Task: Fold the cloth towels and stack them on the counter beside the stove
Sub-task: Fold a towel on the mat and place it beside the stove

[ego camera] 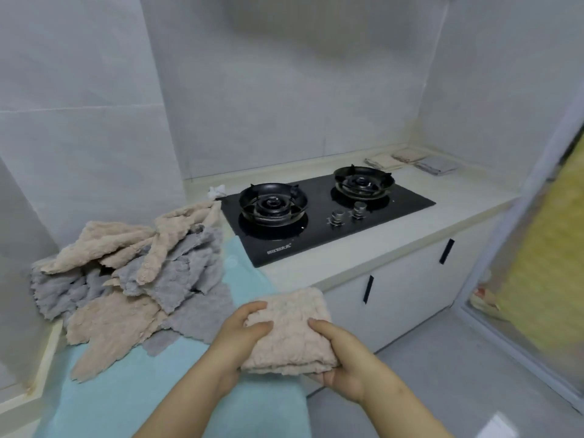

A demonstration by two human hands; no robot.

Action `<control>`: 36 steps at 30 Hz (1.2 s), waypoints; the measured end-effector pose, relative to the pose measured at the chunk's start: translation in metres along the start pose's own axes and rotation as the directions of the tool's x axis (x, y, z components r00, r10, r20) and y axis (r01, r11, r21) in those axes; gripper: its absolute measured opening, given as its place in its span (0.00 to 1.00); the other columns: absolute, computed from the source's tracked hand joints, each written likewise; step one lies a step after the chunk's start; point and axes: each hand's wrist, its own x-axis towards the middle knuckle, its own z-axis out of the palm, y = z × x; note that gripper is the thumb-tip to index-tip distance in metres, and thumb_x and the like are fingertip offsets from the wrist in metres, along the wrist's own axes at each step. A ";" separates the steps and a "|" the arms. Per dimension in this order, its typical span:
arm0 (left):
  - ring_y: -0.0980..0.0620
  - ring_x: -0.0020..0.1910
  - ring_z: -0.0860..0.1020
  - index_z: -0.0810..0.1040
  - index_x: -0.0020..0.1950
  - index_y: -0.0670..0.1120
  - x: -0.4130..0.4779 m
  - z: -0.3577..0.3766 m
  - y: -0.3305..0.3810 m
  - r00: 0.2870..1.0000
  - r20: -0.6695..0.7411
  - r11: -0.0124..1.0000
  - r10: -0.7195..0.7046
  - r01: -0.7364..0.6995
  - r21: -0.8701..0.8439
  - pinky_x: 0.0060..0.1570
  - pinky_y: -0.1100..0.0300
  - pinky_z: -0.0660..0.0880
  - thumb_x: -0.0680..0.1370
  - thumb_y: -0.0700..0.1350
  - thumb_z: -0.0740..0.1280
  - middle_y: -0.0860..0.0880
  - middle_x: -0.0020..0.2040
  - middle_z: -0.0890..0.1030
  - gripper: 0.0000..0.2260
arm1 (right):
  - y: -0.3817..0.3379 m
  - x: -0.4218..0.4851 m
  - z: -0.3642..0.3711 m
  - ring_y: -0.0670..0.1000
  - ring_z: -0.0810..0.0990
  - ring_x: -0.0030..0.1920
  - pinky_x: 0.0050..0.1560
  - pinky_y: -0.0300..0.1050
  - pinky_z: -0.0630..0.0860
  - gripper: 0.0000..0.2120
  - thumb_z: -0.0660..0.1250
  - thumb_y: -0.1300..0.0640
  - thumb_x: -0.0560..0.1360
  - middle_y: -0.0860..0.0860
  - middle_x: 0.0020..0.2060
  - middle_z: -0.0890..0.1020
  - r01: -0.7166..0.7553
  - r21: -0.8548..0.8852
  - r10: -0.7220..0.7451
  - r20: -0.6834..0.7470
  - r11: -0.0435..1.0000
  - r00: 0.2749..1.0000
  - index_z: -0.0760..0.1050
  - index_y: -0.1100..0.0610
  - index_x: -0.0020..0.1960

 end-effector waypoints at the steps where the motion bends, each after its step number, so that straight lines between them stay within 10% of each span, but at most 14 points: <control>1: 0.45 0.49 0.79 0.77 0.51 0.53 0.007 0.018 0.004 1.000 0.016 1.000 0.011 -0.011 -0.001 0.48 0.55 0.76 0.76 0.36 0.66 0.45 0.56 0.78 0.12 | -0.012 -0.004 -0.013 0.55 0.85 0.36 0.31 0.44 0.80 0.11 0.63 0.57 0.77 0.58 0.42 0.85 0.010 0.021 -0.010 -0.017 1.000 1.000 0.77 0.62 0.55; 13: 0.50 0.40 0.78 0.76 0.50 0.49 0.113 0.326 0.063 0.984 0.181 0.999 -0.002 0.009 -0.035 0.34 0.62 0.73 0.76 0.35 0.65 0.47 0.47 0.79 0.10 | -0.206 -0.010 -0.251 0.57 0.80 0.42 0.43 0.46 0.76 0.07 0.64 0.60 0.76 0.58 0.37 0.85 0.178 0.165 -0.136 -0.235 0.970 0.962 0.77 0.62 0.51; 28: 0.47 0.57 0.76 0.76 0.52 0.55 0.358 0.510 0.145 0.961 0.268 0.992 0.061 -0.089 0.092 0.55 0.54 0.74 0.75 0.40 0.66 0.47 0.60 0.76 0.10 | -0.435 0.140 -0.383 0.56 0.80 0.42 0.39 0.45 0.76 0.08 0.66 0.60 0.76 0.58 0.42 0.84 0.245 0.101 -0.189 -0.383 0.964 0.904 0.77 0.61 0.53; 32: 0.50 0.52 0.76 0.76 0.50 0.55 0.429 0.548 0.174 0.961 0.260 0.987 0.094 -0.124 0.102 0.40 0.60 0.72 0.76 0.40 0.66 0.47 0.61 0.74 0.10 | -0.505 0.183 -0.401 0.52 0.80 0.27 0.19 0.37 0.70 0.08 0.63 0.60 0.78 0.56 0.36 0.83 0.254 0.089 -0.205 -0.366 0.963 0.908 0.77 0.61 0.54; 36: 0.50 0.47 0.75 0.77 0.55 0.53 0.486 0.584 0.193 0.969 0.237 0.990 0.067 -0.095 0.109 0.34 0.62 0.68 0.76 0.41 0.66 0.46 0.59 0.76 0.10 | -0.556 0.222 -0.428 0.53 0.83 0.29 0.22 0.39 0.75 0.10 0.62 0.60 0.79 0.58 0.37 0.85 0.234 0.087 -0.195 -0.317 0.968 0.928 0.77 0.64 0.56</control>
